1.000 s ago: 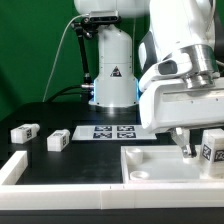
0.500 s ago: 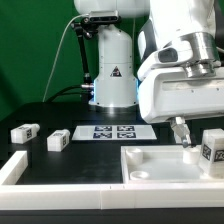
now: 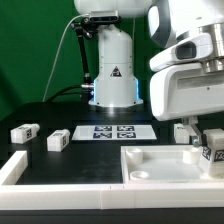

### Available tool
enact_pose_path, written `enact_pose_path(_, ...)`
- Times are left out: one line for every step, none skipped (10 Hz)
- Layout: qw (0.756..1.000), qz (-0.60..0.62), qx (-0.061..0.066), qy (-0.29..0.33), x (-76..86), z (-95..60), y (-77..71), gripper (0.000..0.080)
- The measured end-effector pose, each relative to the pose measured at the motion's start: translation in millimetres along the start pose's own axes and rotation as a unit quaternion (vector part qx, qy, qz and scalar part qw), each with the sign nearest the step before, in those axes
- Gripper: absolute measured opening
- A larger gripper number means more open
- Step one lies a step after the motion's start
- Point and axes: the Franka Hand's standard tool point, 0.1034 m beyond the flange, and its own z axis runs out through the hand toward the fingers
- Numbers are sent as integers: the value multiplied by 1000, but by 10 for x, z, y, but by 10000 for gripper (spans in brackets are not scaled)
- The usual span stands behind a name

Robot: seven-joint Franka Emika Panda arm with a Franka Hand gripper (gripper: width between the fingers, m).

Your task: Assemble one leg

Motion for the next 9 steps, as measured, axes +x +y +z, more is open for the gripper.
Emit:
enact_pose_path(998, -1, 12, -59, -58, 0, -19, 649)
enact_pose_path(995, 1, 19, -101, -56, -6, 3, 649)
enact_pose_path(990, 2, 26, -140, -84, 4, 26, 649)
enact_pose_path(983, 2, 33, -180, -128, 2, 33, 649)
enact_pose_path(981, 3, 36, -193, -130, 9, 37, 649)
enact_pose_path(984, 3, 33, -176, -101, 31, 53, 649)
enact_pose_path(985, 4, 32, -172, -118, 54, 62, 649)
enact_pose_path(986, 5, 31, -166, -111, 64, 66, 649)
enact_pose_path(986, 5, 31, -166, -110, 64, 64, 524)
